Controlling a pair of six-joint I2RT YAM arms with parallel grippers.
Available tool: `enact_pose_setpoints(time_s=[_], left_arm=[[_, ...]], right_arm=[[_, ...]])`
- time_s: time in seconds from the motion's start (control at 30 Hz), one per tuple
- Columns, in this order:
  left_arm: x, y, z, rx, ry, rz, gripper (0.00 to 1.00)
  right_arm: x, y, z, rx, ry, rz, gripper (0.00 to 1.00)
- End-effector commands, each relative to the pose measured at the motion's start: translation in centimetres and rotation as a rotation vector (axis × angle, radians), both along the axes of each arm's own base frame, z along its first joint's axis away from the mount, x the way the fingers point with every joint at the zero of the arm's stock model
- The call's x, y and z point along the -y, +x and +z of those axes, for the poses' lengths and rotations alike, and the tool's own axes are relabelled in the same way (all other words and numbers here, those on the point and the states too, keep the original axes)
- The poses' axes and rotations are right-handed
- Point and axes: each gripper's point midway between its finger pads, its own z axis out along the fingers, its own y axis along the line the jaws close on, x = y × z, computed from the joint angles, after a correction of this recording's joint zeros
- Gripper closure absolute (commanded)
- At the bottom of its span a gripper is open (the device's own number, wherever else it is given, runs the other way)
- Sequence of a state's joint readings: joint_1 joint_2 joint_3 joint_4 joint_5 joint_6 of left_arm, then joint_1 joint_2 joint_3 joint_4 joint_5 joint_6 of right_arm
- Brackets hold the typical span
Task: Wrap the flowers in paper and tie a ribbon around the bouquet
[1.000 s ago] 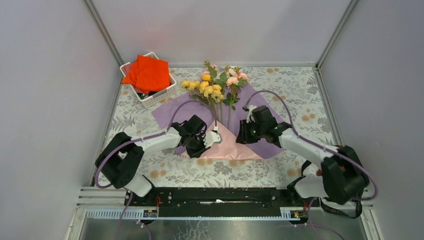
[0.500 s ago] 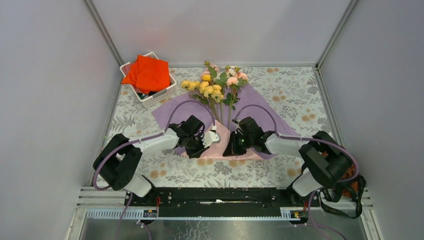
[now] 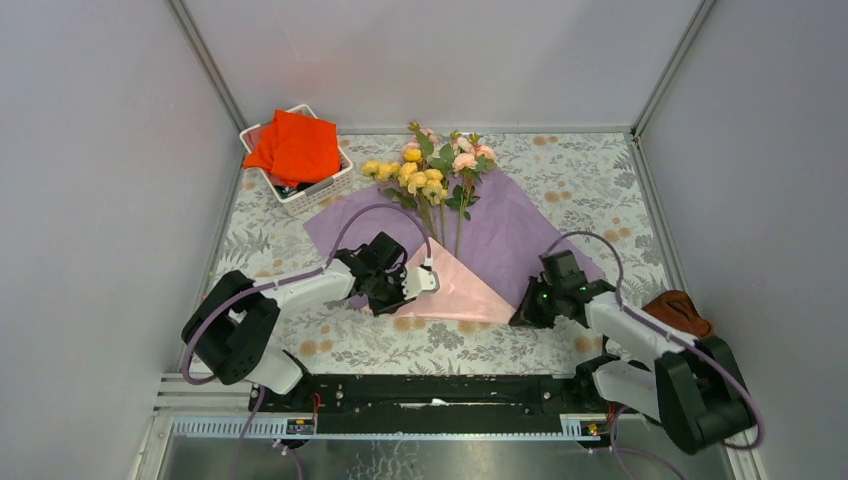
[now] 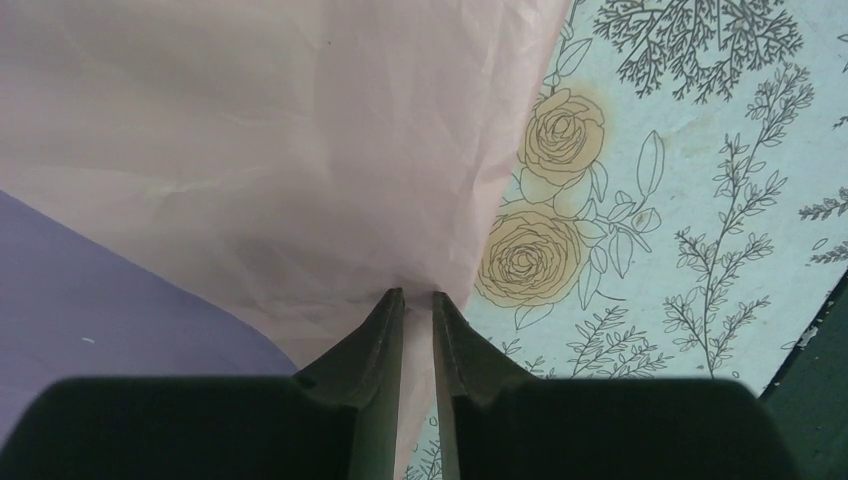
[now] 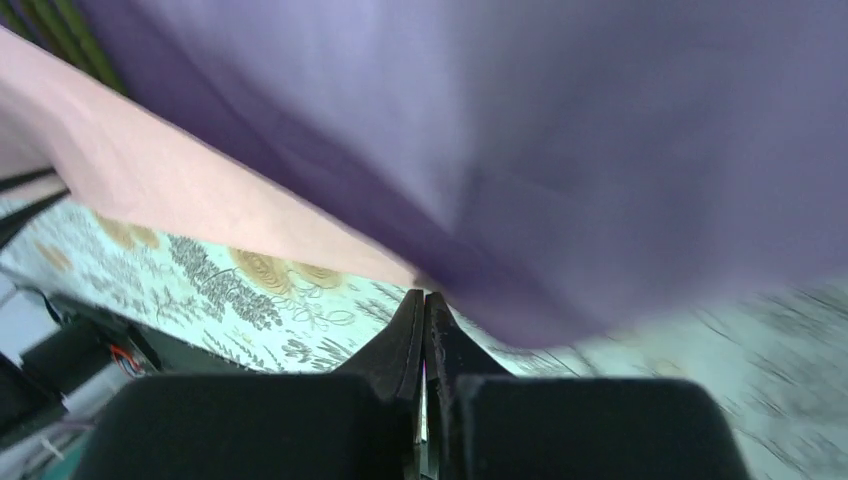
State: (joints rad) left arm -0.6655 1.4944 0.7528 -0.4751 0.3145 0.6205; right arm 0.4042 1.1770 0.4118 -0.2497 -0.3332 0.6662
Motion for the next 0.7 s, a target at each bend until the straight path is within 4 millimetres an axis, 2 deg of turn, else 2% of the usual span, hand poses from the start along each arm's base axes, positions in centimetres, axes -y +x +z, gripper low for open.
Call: enact_pose_setpoints(time_s=[0.0,0.1,0.17,0.23,0.27,0.33,0.4,0.47,0.6,0.67], left_arm=[[-4.5,-2.9,-2.5,-0.085,0.167,-0.003,0.77],[-4.5,-3.1,-2.5,-0.083,0.156,-0.004,0.77],[-4.5,-3.1,-2.5,-0.077,0.152,-0.001,0.77],[-4.5,-3.2,-2.5,-0.079,0.148,0.004,0.77],[-4.4,-3.2,-2.5,-0.079,0.144,0.006,0.77],[-4.4,-3.3,-2.5,-0.081,0.14,0.007,0.77],[-4.4,-3.3,-2.4,-0.081,0.137,0.008,0.77],[-4.4,-3.3,-2.4,-0.079,0.14,0.017,0.77],[-4.2,-2.7,-1.6,-0.056,0.134,0.015,0.77],[-2.9,-1.9,0.0,-0.049,0.09,0.02,0.77]], right_arm=[[4.5,0.2,1.1,0.027,-0.138,-0.159,1.0],[5.7,3.2,4.7,0.156,-0.197,-0.219,1.0],[5.1,5.0,7.3,0.221,-0.182,-0.222,1.0],[2.7,6.1,8.9,0.262,-0.159,-0.146,1.0],[0.6,6.3,9.5,0.296,-0.151,-0.076,1.0],[-4.9,5.8,9.9,0.331,-0.06,0.109,1.0],[-9.2,4.9,8.8,0.27,0.078,0.223,1.0],[-10.5,4.8,6.9,0.2,0.113,0.239,1.0],[-8.9,4.5,3.4,0.136,0.002,0.233,1.0],[-8.2,4.1,2.1,0.108,-0.029,0.228,1.0]])
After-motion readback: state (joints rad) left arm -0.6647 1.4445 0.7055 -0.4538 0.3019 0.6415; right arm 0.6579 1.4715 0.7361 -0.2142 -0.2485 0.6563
